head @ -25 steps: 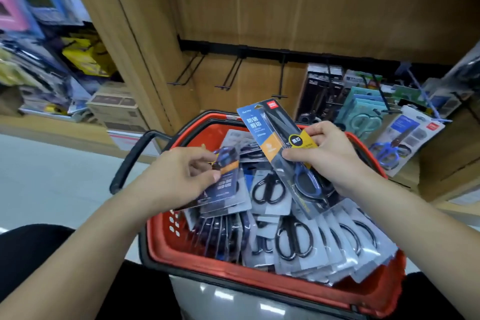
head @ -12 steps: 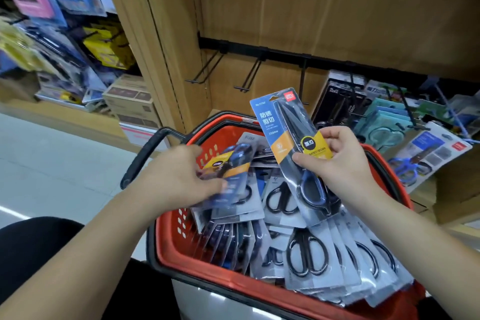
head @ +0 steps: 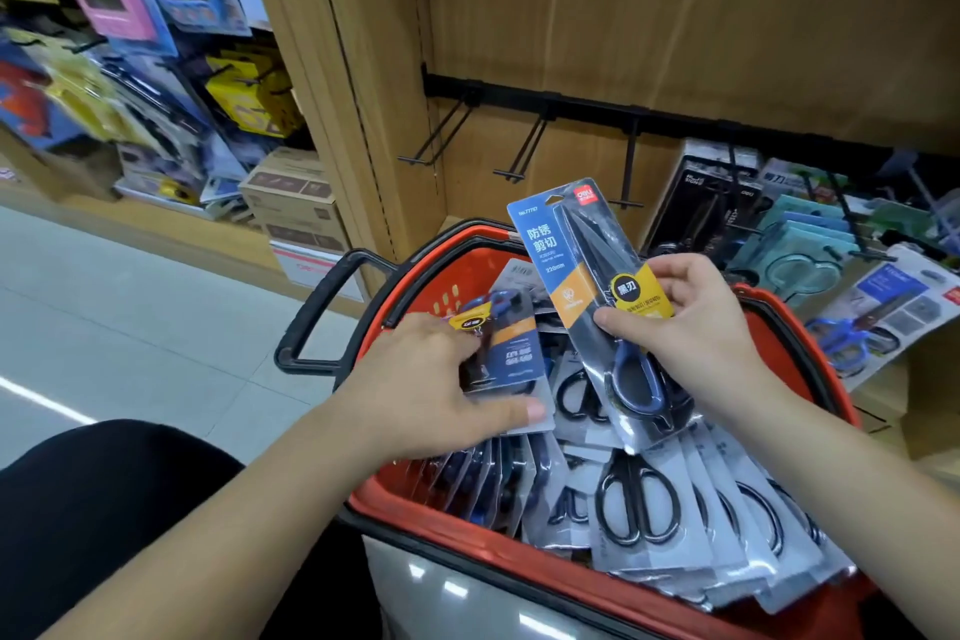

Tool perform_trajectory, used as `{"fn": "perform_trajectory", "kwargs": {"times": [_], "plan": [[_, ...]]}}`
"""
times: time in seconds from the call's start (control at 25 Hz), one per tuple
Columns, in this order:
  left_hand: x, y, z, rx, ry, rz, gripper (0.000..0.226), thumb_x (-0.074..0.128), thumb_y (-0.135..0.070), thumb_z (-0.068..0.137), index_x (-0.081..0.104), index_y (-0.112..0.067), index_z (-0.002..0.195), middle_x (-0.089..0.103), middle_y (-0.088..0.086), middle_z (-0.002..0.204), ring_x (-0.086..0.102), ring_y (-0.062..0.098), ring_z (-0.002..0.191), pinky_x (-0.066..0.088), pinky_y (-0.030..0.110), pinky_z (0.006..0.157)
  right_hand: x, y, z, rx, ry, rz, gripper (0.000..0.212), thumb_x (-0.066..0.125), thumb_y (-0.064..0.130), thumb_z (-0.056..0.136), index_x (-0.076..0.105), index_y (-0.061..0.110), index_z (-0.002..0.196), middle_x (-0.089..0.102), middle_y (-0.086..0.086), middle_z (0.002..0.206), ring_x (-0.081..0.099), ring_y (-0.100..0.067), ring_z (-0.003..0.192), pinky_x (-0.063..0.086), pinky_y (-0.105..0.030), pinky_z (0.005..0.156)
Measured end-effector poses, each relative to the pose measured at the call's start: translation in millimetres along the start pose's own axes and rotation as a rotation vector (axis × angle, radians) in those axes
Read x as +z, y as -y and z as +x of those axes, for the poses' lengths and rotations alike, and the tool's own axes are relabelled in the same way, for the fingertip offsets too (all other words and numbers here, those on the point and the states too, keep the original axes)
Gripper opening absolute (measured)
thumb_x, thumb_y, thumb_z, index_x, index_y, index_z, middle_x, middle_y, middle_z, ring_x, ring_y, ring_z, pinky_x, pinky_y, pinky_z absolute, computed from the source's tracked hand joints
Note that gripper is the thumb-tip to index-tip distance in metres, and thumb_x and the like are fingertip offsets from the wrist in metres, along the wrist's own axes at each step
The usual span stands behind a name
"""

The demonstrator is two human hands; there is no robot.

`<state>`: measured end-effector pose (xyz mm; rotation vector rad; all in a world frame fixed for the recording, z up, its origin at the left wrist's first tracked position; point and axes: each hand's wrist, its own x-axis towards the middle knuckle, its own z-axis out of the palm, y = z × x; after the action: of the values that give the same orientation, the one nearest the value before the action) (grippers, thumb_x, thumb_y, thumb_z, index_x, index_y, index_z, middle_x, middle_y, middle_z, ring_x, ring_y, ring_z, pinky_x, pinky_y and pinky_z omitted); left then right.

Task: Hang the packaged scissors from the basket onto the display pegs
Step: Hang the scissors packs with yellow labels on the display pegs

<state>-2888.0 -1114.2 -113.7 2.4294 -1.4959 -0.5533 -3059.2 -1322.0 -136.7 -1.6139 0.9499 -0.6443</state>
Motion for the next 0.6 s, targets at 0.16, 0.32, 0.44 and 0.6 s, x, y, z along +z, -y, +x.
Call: {"fn": "perform_trajectory", "kwargs": {"times": [0.16, 0.32, 0.44, 0.6], "plan": [[-7.7, 9.3, 2.6, 0.143, -0.168, -0.048, 0.038, 0.060, -0.043, 0.099, 0.066, -0.040, 0.136, 0.078, -0.008, 0.101, 0.066, 0.007, 0.074, 0.061, 0.039, 0.074, 4.4, -1.3, 2.8, 0.044, -0.014, 0.046, 0.080, 0.095, 0.011, 0.072, 0.054, 0.022, 0.140, 0.074, 0.000, 0.113, 0.076, -0.015, 0.097, 0.061, -0.041, 0.090], [-22.7, -10.3, 10.0, 0.323, -0.850, -0.194, 0.019, 0.063, -0.024, 0.101, 0.080, -0.020, 0.094, 0.072, -0.005, 0.077, 0.064, 0.020, 0.067, 0.052, 0.043, 0.058, -2.0, 9.4, 2.1, 0.049, -0.050, 0.187, 0.046, 0.089, 0.004, 0.079, 0.064, 0.018, 0.115, 0.078, -0.005, 0.104, 0.076, -0.025, 0.097, 0.062, -0.050, 0.090], [-26.4, -43.8, 27.3, 0.331, -0.992, -0.213, 0.032, 0.067, -0.031, 0.103, 0.075, -0.013, 0.078, 0.056, -0.004, 0.063, 0.053, 0.022, 0.059, 0.044, 0.042, 0.052, 3.3, 26.5, -9.9, -0.023, -0.020, 0.284, 0.033, 0.082, 0.002, 0.087, 0.062, 0.018, 0.108, 0.078, -0.004, 0.095, 0.075, -0.027, 0.093, 0.061, -0.042, 0.081], [-1.4, -74.7, 46.5, 0.379, -0.762, -0.407, 0.027, 0.068, -0.044, 0.098, 0.083, -0.025, 0.110, 0.066, -0.008, 0.112, 0.065, 0.015, 0.098, 0.056, 0.039, 0.078, 9.7, 33.7, -18.4, -0.054, 0.034, 0.341, 0.020, 0.065, 0.016, 0.104, 0.060, 0.017, 0.123, 0.076, -0.012, 0.115, 0.071, -0.032, 0.115, 0.056, -0.047, 0.101]]}}
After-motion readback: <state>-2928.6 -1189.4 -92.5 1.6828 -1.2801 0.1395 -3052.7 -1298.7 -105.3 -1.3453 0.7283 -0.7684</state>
